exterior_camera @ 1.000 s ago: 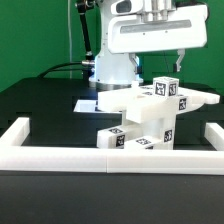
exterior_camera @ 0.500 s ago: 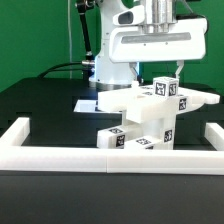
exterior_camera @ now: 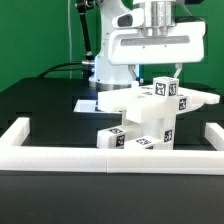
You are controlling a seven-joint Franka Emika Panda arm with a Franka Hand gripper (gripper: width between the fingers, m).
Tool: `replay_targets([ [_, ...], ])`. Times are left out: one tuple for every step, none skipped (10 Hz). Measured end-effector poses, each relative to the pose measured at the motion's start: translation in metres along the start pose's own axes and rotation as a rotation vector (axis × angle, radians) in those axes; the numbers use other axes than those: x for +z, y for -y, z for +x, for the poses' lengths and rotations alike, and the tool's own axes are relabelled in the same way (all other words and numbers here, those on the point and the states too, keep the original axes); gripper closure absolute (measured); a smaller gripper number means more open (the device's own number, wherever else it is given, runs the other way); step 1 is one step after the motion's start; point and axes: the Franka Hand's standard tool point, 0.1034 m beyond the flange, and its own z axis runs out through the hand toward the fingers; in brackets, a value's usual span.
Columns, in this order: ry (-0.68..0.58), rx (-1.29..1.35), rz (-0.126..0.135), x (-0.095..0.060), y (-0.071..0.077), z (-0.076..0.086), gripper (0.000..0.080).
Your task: Assemble chair
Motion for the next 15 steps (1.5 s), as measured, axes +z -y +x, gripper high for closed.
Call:
replay_targets([
  [0.008,-0.007,-0.006,0.006,0.001,-0.001,0.0150],
  [0.012,-0.010,-0.009,0.010,0.001,0.000,0.0150],
  [0.014,-0.011,-0.016,0.015,0.000,0.000,0.0150],
  [0.016,-0.006,-0.024,0.022,0.000,-0.001,0.0150],
  [0.025,-0.009,-0.028,0.027,0.004,-0.004,0.0150],
  [0.023,-0.010,-0.027,0.026,0.003,-0.003,0.0150],
  [0.024,-0.009,-0.028,0.026,0.003,-0.004,0.0150],
  [0.025,-0.009,-0.028,0.027,0.003,-0.004,0.0150],
  [0.027,-0.010,-0.029,0.028,0.003,-0.005,0.0150],
  [0.022,-0.009,-0.035,0.033,0.004,-0.006,0.0150],
  [0.032,-0.011,-0.039,0.038,0.005,-0.010,0.0150],
  [0.035,-0.011,-0.043,0.042,0.007,-0.012,0.0150],
  [0.040,-0.012,-0.048,0.045,0.006,-0.014,0.0150],
  [0.045,-0.012,-0.050,0.047,0.005,-0.016,0.0150],
  [0.050,-0.012,-0.053,0.049,0.004,-0.018,0.0150],
])
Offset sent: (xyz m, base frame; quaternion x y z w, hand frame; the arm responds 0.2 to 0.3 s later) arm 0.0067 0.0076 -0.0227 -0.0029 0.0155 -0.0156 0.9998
